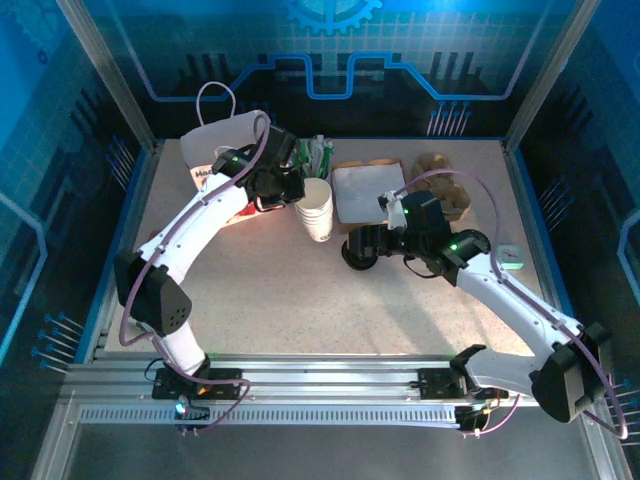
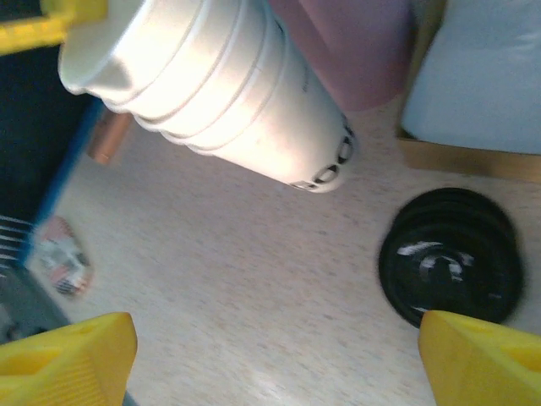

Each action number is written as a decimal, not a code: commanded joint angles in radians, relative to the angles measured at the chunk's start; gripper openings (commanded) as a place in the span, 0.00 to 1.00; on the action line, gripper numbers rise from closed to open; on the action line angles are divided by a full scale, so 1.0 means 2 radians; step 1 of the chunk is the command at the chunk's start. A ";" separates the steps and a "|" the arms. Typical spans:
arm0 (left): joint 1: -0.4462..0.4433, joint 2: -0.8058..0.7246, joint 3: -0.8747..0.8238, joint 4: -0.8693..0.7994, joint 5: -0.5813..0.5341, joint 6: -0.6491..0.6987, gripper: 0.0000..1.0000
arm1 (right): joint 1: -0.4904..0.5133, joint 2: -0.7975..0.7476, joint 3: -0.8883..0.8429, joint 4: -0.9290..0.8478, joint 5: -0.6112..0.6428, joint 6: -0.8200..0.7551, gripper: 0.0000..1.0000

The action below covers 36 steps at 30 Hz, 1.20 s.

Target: Pack the takeout coffee

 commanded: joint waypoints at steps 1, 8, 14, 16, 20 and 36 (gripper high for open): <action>-0.002 -0.024 -0.011 0.015 0.017 -0.007 0.00 | -0.017 0.023 -0.017 0.138 -0.066 0.113 0.87; -0.002 -0.034 -0.035 0.021 0.023 -0.007 0.00 | -0.034 0.104 -0.061 0.339 -0.130 0.259 0.85; -0.003 -0.039 -0.036 0.020 0.026 -0.006 0.00 | -0.026 0.143 -0.066 0.405 -0.129 0.298 0.84; -0.003 -0.039 -0.038 0.020 0.026 -0.005 0.00 | -0.022 0.141 -0.065 0.404 -0.124 0.293 0.83; -0.002 -0.039 -0.043 0.023 0.026 -0.004 0.00 | -0.015 0.134 -0.065 0.394 -0.112 0.278 0.83; 0.002 -0.045 -0.044 0.025 0.022 -0.004 0.00 | 0.000 0.162 -0.097 0.456 -0.094 0.291 0.83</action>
